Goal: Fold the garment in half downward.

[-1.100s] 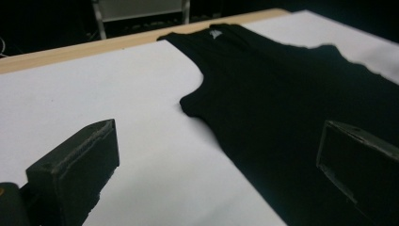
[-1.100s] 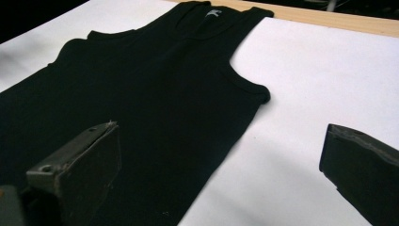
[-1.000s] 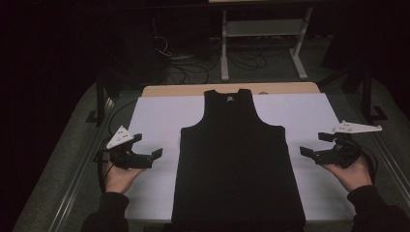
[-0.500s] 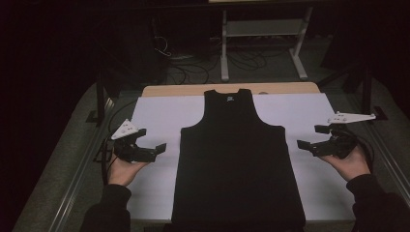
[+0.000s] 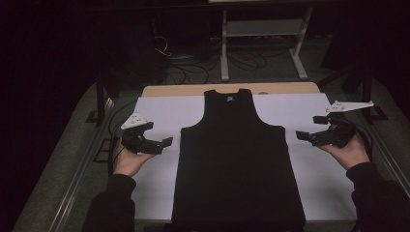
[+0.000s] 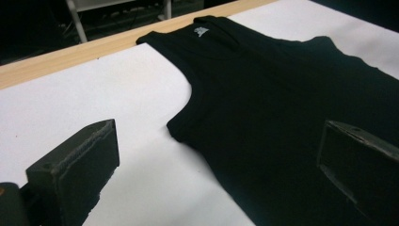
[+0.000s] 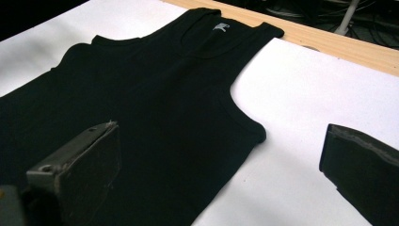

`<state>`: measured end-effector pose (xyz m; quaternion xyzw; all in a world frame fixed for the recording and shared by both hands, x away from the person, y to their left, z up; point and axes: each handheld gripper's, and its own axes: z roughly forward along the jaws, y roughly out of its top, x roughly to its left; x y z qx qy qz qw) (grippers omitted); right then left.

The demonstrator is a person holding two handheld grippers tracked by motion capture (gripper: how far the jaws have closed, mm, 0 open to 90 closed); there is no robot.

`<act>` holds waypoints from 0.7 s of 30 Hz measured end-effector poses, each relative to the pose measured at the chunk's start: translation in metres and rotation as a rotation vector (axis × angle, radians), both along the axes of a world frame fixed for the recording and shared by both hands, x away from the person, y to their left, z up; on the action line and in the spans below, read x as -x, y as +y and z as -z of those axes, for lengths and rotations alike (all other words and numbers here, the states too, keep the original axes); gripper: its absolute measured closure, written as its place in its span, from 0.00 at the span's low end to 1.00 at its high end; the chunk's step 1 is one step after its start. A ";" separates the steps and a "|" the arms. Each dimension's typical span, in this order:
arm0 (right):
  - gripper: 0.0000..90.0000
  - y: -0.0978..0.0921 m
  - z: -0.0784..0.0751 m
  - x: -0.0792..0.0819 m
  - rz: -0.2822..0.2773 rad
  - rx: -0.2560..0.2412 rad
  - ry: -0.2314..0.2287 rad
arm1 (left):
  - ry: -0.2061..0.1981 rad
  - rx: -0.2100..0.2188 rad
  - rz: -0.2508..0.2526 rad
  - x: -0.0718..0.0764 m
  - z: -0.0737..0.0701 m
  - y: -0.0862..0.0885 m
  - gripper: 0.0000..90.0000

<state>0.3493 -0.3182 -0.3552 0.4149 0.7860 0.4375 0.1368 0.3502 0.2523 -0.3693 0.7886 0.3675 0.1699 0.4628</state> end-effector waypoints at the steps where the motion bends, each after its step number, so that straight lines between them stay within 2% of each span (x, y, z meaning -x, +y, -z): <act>1: 0.00 0.000 -0.001 -0.001 -0.001 0.003 0.003 | 0.004 -0.004 0.002 -0.002 0.000 -0.001 0.00; 14: 0.00 0.006 -0.010 -0.019 -0.014 0.014 0.012 | 0.030 -0.010 0.006 -0.023 -0.006 -0.003 0.00; 21: 0.00 0.008 -0.005 -0.031 -0.012 0.020 0.029 | 0.061 -0.005 -0.007 -0.033 0.001 0.000 0.00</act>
